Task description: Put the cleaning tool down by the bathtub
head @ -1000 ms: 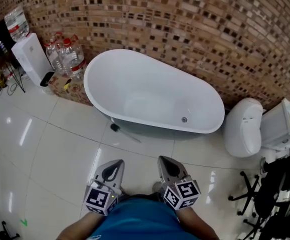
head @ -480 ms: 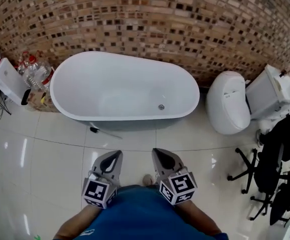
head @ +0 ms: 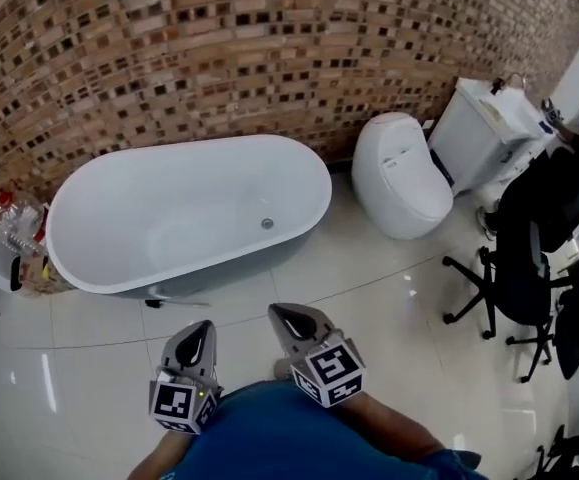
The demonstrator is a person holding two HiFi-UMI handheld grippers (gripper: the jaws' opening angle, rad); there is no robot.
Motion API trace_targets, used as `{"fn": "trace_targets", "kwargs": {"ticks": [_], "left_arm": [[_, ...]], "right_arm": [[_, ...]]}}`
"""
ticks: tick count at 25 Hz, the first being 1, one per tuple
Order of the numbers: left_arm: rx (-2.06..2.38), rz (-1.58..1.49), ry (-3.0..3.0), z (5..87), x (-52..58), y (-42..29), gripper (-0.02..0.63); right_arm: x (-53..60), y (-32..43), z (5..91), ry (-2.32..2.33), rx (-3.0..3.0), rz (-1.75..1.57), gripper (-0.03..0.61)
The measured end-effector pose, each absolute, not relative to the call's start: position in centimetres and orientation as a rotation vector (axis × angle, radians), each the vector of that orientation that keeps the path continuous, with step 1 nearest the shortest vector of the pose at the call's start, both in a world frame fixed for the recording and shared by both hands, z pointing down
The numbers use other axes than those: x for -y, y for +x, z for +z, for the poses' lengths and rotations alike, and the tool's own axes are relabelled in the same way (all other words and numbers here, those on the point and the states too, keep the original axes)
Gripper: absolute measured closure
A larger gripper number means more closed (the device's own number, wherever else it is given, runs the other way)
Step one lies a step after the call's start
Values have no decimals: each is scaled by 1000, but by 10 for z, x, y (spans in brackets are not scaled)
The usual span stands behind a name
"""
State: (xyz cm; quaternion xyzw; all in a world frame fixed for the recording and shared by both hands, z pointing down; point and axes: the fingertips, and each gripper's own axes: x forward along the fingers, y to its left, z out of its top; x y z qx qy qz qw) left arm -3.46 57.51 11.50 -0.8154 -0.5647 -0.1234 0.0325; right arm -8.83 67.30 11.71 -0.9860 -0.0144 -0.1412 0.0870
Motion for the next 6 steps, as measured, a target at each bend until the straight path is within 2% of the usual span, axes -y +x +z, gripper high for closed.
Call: {"fn": "trace_targets", "kwargs": {"ticks": [6], "left_arm": [[1831, -336, -2423, 115, -620, -67, 612]], "right_arm": [[-711, -125, 115, -2945, 140, -402, 555]]}}
